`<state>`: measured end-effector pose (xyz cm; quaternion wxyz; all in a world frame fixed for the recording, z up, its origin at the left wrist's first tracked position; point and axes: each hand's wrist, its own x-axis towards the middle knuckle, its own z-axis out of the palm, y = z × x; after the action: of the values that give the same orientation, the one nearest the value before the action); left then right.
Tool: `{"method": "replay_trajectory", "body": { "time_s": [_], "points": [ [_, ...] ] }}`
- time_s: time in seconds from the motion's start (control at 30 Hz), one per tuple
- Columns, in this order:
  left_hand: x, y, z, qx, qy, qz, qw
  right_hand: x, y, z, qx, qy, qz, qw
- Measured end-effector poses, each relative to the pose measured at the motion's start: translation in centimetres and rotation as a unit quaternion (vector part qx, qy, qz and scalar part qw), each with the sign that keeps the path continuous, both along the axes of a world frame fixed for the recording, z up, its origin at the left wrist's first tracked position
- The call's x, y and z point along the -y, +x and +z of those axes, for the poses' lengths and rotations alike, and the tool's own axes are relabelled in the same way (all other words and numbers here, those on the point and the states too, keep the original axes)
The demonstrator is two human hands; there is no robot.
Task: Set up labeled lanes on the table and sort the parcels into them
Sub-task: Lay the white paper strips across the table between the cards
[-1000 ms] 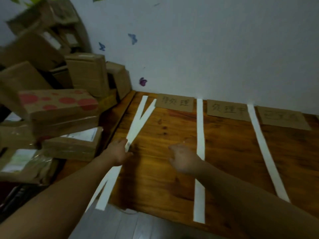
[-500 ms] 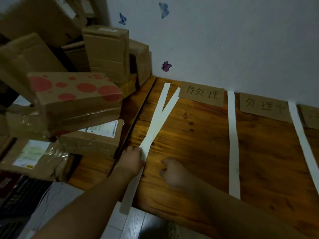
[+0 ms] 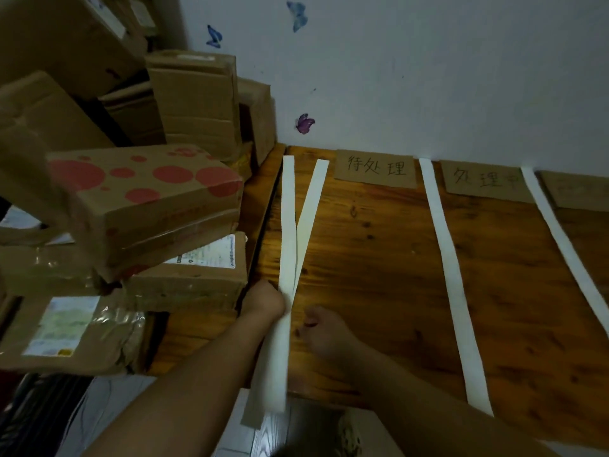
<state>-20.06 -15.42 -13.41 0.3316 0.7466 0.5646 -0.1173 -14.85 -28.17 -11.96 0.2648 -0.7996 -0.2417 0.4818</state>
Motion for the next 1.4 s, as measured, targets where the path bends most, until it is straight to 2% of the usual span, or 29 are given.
{"method": "replay_trajectory", "body": {
  "time_s": [0.07,0.13,0.23,0.33,0.47,0.63,0.83,1.1,1.23,1.4],
  "points": [
    [0.3,-0.2,0.8,0.087,-0.061,0.058,0.993,-0.1,-0.3,0.3,-0.009,0.014,-0.036,0.999],
    [0.6,-0.2,2.3,0.175,-0.135,0.132,0.966,-0.4,-0.7,1.2,-0.025,0.027,-0.076,0.996],
    [1.1,-0.1,4.8,0.264,-0.203,0.158,0.930,-0.4,-1.1,3.2,0.006,0.041,-0.127,0.991],
    [1.6,0.7,6.9,0.315,-0.244,0.153,0.904,0.4,-1.0,5.1,0.066,0.065,-0.145,0.985],
    [2.3,2.6,10.2,0.359,-0.267,0.165,0.879,3.4,-0.3,8.0,0.111,0.077,-0.103,0.985],
    [5.2,6.8,14.4,0.403,-0.233,0.131,0.875,11.0,1.6,10.3,0.127,0.051,-0.092,0.986],
    [15.1,14.5,18.1,0.419,-0.231,0.061,0.876,22.7,6.0,12.2,0.160,0.039,-0.161,0.973],
    [32.1,25.0,19.6,0.418,-0.280,-0.019,0.864,37.3,14.9,13.8,0.182,0.059,-0.250,0.949],
    [36.7,29.9,20.5,0.439,-0.285,-0.018,0.852,43.6,18.6,13.4,0.193,0.043,-0.265,0.944],
    [40.3,36.3,20.8,0.443,-0.239,-0.056,0.862,47.6,23.9,12.4,0.170,0.033,-0.301,0.938]
  ]
}}
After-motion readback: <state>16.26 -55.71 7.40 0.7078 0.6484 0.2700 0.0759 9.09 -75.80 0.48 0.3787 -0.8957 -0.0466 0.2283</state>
